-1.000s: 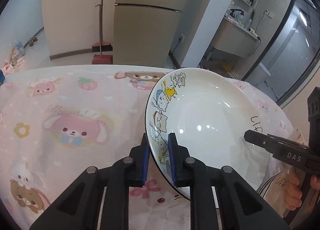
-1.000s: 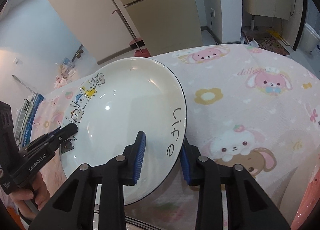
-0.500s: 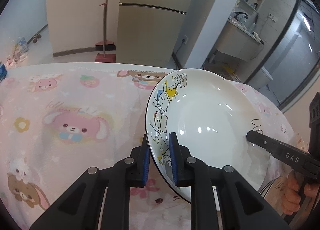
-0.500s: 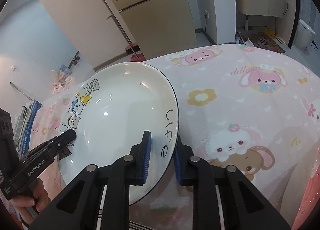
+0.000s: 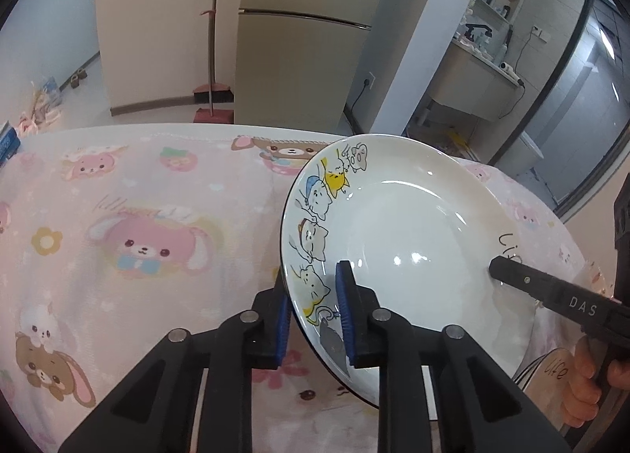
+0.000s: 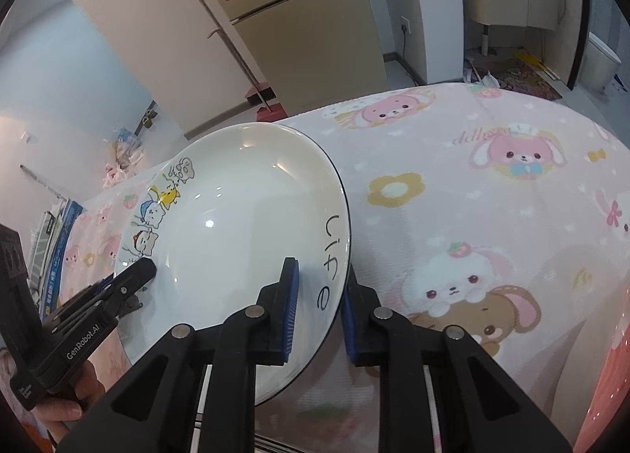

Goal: Organize plates and bowls
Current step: 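Lift the plate with both grippers and carry it over the plate stack, then lower the plate onto the stack and open both grippers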

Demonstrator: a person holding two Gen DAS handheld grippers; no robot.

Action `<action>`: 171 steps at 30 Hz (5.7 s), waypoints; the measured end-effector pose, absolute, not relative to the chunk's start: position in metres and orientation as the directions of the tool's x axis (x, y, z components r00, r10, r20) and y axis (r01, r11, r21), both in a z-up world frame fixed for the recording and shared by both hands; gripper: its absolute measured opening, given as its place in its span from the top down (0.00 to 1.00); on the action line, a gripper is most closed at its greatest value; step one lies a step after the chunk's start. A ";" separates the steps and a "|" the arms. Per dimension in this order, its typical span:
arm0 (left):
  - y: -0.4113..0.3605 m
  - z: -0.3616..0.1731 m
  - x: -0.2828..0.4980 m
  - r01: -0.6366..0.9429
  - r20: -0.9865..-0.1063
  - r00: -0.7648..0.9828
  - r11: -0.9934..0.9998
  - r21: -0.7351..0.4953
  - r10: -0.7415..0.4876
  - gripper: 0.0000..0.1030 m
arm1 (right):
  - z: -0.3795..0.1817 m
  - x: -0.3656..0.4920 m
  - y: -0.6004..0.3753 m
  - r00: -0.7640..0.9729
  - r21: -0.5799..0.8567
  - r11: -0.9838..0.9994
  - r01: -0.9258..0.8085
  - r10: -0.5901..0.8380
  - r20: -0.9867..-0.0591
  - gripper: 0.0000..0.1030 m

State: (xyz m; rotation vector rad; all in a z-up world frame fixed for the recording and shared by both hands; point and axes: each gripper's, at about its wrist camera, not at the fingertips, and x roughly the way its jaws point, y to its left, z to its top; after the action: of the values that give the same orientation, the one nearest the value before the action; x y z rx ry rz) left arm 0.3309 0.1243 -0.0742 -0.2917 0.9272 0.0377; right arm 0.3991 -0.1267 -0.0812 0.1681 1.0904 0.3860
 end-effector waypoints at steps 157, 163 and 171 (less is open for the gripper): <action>-0.017 -0.035 0.099 -0.070 -0.735 0.675 0.997 0.020 0.062 0.73 | -0.050 0.159 -0.217 0.639 0.048 0.946 -0.322 0.254 -0.726 0.76; -0.028 -0.034 0.096 -0.025 -0.722 0.690 0.998 0.055 0.057 0.36 | -0.050 0.160 -0.217 0.635 0.052 0.942 -0.332 0.264 -0.726 0.75; -0.024 -0.029 0.092 -0.028 -0.726 0.686 0.999 0.033 0.043 0.36 | -0.049 0.159 -0.222 0.625 0.081 0.939 -0.335 0.286 -0.726 0.74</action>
State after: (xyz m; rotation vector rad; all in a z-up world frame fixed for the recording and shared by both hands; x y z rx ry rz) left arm 0.0922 -0.0239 -0.0294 0.0195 0.8139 0.0397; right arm 0.1590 -0.2219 -0.0488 -0.0641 0.8215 0.3563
